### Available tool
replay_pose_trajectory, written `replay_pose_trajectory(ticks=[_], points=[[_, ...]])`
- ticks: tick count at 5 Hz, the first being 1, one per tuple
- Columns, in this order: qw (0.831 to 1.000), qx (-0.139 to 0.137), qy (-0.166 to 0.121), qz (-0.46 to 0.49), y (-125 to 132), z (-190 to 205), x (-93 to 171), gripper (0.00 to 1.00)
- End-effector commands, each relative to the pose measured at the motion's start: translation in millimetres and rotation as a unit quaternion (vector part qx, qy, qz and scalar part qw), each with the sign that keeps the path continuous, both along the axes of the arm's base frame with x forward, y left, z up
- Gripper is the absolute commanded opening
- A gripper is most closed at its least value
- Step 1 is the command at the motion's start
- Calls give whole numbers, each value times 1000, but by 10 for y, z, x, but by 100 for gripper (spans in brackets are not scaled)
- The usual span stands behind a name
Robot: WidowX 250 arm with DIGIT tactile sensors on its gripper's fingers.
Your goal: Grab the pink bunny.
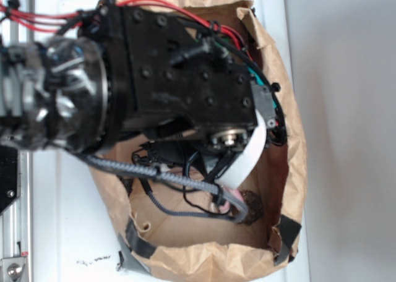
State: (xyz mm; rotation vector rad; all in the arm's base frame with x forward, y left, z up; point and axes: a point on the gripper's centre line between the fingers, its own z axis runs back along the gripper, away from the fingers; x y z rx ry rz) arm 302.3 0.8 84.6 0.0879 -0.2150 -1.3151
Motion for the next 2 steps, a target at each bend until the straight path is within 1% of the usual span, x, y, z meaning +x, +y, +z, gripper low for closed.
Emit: replay_pose_trajectory(ticks=[1, 2], points=[[996, 8, -64, -69, -16, 65, 208, 100], [993, 13, -86, -84, -42, 17, 266, 100]])
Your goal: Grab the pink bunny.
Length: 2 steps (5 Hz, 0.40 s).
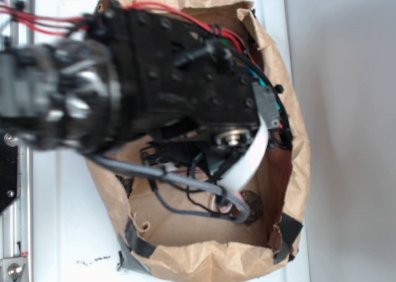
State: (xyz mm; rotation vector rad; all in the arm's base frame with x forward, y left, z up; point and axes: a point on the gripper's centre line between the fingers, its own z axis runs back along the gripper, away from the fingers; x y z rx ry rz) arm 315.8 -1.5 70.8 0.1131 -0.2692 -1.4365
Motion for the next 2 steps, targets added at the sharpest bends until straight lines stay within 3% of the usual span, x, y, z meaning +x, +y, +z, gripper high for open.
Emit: replay_pose_trajectory(ticks=[1, 2], points=[[997, 9, -66, -41, -14, 97, 188, 100], [997, 16, -59, -50, -27, -36, 276, 100]])
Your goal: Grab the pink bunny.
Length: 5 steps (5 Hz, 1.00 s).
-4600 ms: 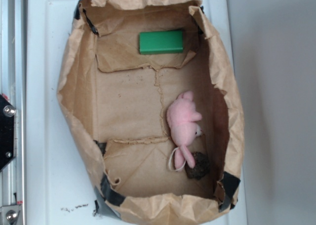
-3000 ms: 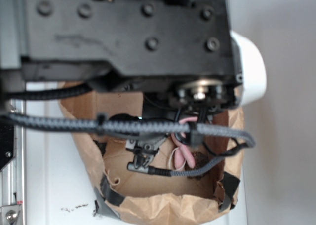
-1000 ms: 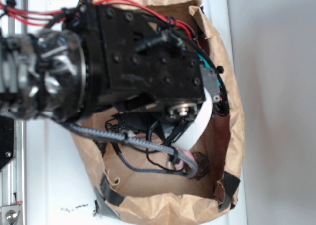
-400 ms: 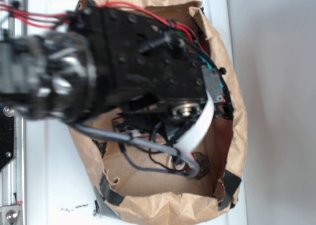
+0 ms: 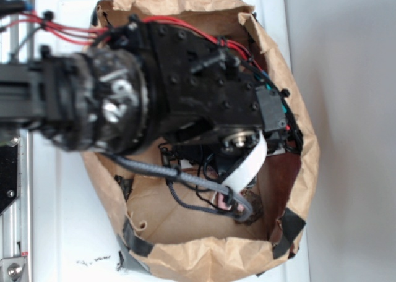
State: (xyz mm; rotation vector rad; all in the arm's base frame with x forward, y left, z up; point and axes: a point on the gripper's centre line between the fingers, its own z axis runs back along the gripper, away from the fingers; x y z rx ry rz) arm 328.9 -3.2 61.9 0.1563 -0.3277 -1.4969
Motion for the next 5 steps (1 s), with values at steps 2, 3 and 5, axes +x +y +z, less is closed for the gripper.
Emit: replay_pose_trajectory(ticks=[2, 3, 5], points=[[1000, 25, -7, 3, -7, -58, 203, 57], [994, 39, -8, 106, -13, 18, 103, 0], [963, 35, 4, 268, 87, 175, 87, 0]])
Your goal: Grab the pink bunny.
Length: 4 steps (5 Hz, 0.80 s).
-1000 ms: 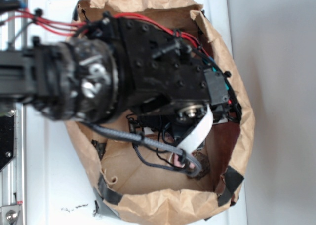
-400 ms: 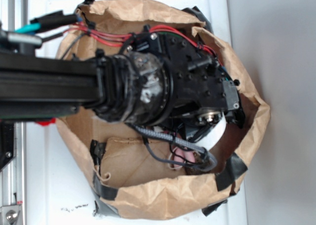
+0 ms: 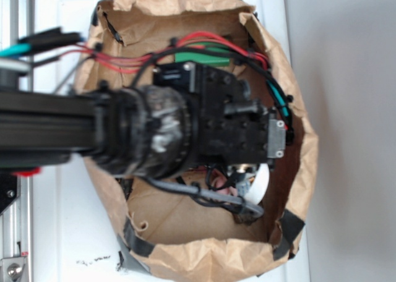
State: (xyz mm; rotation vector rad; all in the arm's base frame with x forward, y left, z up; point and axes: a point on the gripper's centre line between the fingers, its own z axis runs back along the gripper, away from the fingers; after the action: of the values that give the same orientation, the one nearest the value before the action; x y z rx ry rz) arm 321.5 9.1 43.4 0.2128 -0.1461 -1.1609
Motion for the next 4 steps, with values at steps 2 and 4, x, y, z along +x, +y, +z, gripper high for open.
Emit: replay_pose_trajectory(ticks=[2, 4], points=[[938, -87, -6, 337, 258, 731, -264, 0], [907, -123, -56, 398, 171, 1041, -742, 0]])
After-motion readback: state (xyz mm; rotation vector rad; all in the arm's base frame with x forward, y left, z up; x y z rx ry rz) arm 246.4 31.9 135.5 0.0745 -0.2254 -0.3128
